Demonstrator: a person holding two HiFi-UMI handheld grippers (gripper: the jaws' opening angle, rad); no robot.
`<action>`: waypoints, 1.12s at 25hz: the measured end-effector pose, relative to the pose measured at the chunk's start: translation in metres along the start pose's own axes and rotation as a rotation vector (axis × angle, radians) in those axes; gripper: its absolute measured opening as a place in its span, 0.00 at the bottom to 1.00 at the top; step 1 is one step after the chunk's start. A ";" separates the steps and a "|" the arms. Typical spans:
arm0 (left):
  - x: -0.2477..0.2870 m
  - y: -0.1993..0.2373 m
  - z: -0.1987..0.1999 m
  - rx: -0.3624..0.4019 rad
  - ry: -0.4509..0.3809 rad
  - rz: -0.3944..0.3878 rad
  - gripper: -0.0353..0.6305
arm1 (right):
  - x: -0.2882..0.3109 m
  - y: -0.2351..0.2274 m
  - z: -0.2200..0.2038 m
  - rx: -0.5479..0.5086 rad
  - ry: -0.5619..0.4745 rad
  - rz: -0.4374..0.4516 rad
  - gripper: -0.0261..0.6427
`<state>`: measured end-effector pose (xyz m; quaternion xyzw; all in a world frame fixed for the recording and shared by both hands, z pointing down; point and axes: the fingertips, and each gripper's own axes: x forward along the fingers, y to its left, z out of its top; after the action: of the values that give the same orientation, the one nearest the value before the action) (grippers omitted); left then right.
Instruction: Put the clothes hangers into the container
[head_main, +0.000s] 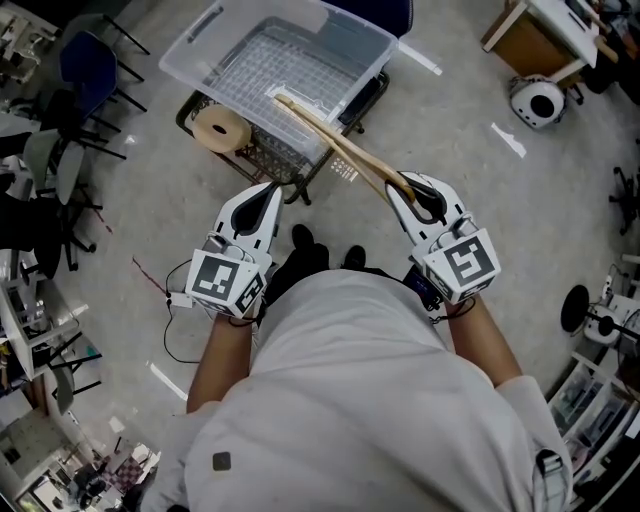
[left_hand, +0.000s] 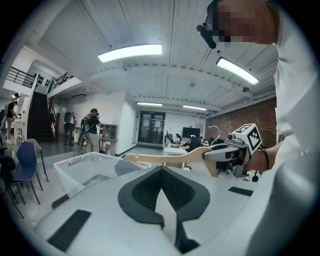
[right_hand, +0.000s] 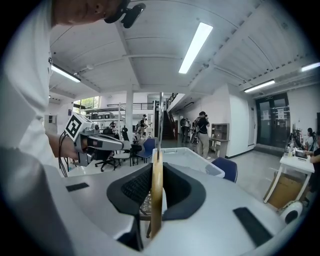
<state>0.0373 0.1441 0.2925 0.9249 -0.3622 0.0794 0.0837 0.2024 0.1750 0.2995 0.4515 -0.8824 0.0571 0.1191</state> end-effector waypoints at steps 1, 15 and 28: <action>0.002 0.004 0.000 -0.001 -0.002 -0.005 0.08 | 0.004 -0.001 0.001 -0.006 0.000 -0.002 0.14; 0.011 0.121 0.019 -0.006 -0.043 -0.041 0.08 | 0.119 -0.005 0.051 -0.025 -0.010 -0.039 0.14; 0.000 0.203 0.021 -0.044 -0.053 0.021 0.08 | 0.204 -0.010 0.078 -0.064 0.019 0.005 0.14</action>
<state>-0.0993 -0.0071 0.2921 0.9207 -0.3759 0.0477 0.0937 0.0833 -0.0066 0.2776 0.4447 -0.8837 0.0334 0.1418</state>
